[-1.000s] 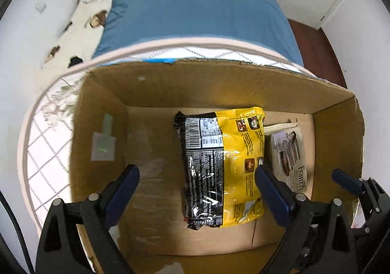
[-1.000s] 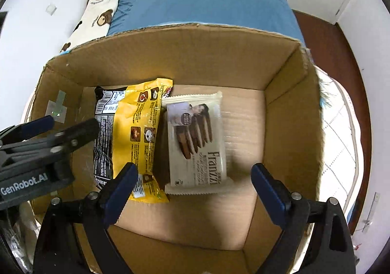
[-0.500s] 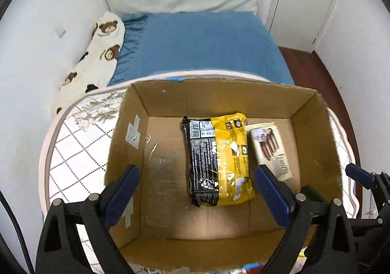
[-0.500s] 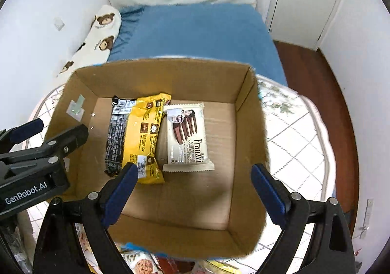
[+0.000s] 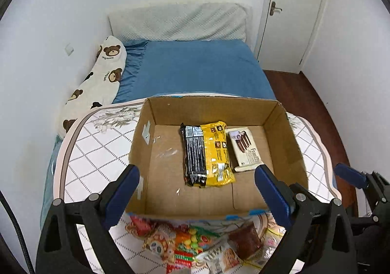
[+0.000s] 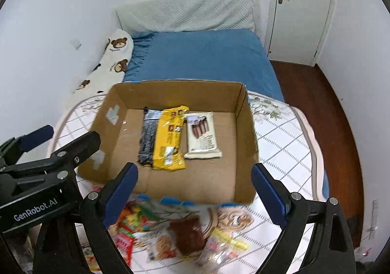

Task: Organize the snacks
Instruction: 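Grasp the red spicy strip packet with left tool while right grasps clear yellow-edged bag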

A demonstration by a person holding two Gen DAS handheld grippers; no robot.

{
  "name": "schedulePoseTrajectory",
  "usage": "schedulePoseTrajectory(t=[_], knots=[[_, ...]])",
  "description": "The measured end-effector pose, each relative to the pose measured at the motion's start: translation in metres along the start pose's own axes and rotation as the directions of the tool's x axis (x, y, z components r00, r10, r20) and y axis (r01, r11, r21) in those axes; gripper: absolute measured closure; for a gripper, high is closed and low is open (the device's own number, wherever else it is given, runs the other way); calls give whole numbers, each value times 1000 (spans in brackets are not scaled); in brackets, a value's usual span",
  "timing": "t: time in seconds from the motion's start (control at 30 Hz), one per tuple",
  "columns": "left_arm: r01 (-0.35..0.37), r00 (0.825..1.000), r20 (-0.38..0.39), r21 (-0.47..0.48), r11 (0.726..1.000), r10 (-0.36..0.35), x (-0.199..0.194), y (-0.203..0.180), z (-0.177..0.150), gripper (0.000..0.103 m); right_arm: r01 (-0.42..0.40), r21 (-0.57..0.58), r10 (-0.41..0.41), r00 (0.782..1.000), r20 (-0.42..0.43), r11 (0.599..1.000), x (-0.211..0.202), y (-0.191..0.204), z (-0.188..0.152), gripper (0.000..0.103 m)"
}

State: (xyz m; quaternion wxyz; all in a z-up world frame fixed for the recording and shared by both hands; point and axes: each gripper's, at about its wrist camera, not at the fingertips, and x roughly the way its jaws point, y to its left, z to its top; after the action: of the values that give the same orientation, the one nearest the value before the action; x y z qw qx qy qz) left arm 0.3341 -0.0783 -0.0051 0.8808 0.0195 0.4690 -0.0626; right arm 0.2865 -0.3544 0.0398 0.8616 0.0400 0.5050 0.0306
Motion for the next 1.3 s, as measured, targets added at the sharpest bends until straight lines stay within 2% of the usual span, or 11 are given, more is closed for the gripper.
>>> schedulePoseTrajectory(t=[0.27, 0.4, 0.5, 0.67, 0.83, 0.93, 1.0, 1.1, 1.13, 1.2, 1.3], knots=[[-12, 996, -89, -15, 1000, 11, -13, 23, -56, 6, -83, 130, 101, 985, -139, 988, -4, -9, -66, 7], [-60, 975, -213, 16, 998, 62, 11, 35, -109, 6, -76, 237, 135, 960, -245, 968, 21, -25, -114, 7], [-59, 932, -358, 13, 998, 59, 45, 42, -153, 6, -59, 334, 168, 937, -308, 941, 44, -42, -148, 7], [-52, 832, -551, 30, 998, 60, 108, 41, -208, 6, -14, 396, 177, 909, -378, 918, 77, -58, -177, 7], [-51, 800, -597, 39, 998, 65, 145, 33, -226, 6, 24, 441, 178, 894, -411, 897, 103, -72, -190, 7], [-42, 794, -604, 53, 998, 65, 160, 26, -232, 9, 53, 453, 168, 885, -434, 890, 119, -78, -193, 7], [-27, 793, -608, 29, 999, 39, 164, 24, -236, 31, 64, 458, 171, 875, -453, 886, 129, -80, -196, 7], [-33, 801, -598, -5, 999, 23, 164, 25, -236, 51, 77, 483, 192, 854, -483, 873, 146, -84, -201, 8], [-35, 807, -590, -16, 999, 18, 162, 27, -236, 52, 76, 489, 199, 851, -486, 869, 149, -86, -202, 10], [-40, 814, -581, -31, 999, 15, 158, 30, -234, 55, 86, 459, 180, 844, -506, 884, 156, -86, -204, 31], [-43, 823, -569, -46, 998, 9, 152, 34, -234, 57, 83, 411, 153, 847, -509, 908, 156, -86, -206, 38]])
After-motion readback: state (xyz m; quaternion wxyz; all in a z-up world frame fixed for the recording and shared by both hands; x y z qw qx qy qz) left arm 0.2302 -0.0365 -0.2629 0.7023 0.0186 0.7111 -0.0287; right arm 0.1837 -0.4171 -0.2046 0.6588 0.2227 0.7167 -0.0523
